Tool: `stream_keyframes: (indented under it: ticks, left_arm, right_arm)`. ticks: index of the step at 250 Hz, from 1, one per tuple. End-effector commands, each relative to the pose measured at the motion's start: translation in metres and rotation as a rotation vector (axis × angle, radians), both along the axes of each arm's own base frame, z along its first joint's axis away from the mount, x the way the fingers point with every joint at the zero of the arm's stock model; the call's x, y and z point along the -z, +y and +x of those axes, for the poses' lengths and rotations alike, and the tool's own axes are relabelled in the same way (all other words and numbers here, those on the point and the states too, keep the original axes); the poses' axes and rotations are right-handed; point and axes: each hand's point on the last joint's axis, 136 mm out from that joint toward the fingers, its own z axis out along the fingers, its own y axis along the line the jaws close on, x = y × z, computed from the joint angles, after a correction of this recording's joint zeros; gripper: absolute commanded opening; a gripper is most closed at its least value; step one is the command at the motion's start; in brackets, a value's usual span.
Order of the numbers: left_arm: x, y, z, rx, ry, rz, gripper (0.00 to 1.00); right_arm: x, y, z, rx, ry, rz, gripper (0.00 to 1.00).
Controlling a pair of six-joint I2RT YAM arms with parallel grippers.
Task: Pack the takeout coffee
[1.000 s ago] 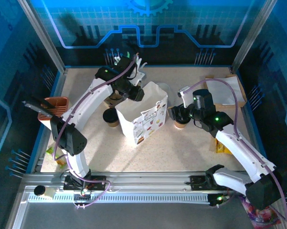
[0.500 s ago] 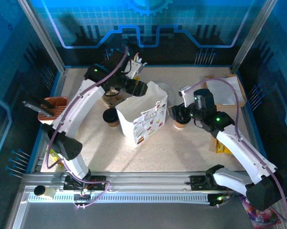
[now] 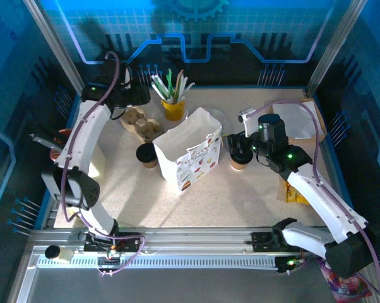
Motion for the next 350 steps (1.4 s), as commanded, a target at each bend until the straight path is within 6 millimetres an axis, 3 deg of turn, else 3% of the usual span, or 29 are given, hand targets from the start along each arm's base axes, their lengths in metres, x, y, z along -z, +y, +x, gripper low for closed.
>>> stream_keyframes:
  ticks: [1,91,168,231,350]
  left_arm:
    - [0.039,0.008,0.001,-0.056,0.093,0.036,0.81]
    - [0.128,0.032,-0.014,-0.128,0.263,0.150,0.87]
    - [0.170,0.030,-0.016,-0.113,0.353,0.158,0.89]
    - [0.188,0.035,-0.019,-0.109,0.400,0.200,0.88]
    - [0.194,0.049,-0.022,-0.119,0.420,0.203,0.87]
  right_arm:
    - [-0.013,-0.004,0.011,0.027,-0.039,0.022,0.92]
    - [-0.001,-0.006,0.015,0.022,-0.007,0.037,0.93]
    - [0.009,-0.003,0.020,0.011,0.024,0.047,0.92]
    - [0.014,-0.002,0.021,0.006,0.041,0.045,0.92]
    - [0.014,-0.002,0.023,0.005,0.048,0.054,0.92]
